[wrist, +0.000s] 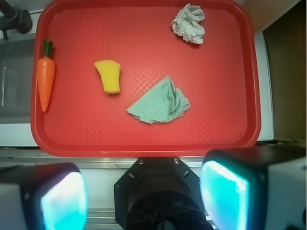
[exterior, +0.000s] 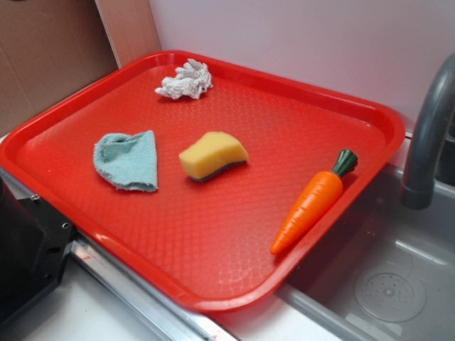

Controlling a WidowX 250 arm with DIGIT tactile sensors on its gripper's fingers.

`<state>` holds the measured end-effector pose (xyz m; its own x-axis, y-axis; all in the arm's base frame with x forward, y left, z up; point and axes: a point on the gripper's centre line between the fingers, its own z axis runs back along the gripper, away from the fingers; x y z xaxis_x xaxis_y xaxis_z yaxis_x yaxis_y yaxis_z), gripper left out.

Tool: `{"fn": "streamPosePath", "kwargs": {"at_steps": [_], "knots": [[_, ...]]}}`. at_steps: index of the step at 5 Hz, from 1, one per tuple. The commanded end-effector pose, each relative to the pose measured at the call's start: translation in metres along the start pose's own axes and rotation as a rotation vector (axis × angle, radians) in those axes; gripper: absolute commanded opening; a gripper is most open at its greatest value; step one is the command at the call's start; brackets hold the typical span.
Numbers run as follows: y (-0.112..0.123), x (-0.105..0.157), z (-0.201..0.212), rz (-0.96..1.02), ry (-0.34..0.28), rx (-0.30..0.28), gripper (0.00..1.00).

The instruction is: Grab the green sponge.

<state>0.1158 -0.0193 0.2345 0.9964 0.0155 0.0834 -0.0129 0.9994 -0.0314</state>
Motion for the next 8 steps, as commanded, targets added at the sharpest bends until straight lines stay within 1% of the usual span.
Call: {"fn": "streamPosePath", "kwargs": {"at_steps": [1,2,3,4,5,6,7,8], "knots": [[0.000,0.000,0.000,0.000,0.000,0.000,1.00],[-0.007,0.010,-0.015,0.068,-0.007,-0.011,1.00],[-0.015,0.024,-0.036,0.141,-0.027,-0.044,1.00],[-0.020,0.045,-0.063,0.215,-0.064,-0.013,1.00],[-0.029,0.066,-0.103,0.182,-0.083,-0.038,1.00],[-0.027,0.080,-0.136,0.165,-0.058,-0.014,1.00],[-0.032,0.094,-0.171,0.118,-0.037,-0.034,1.00],[-0.041,0.098,-0.196,0.059,-0.005,-0.074,1.00]]}}
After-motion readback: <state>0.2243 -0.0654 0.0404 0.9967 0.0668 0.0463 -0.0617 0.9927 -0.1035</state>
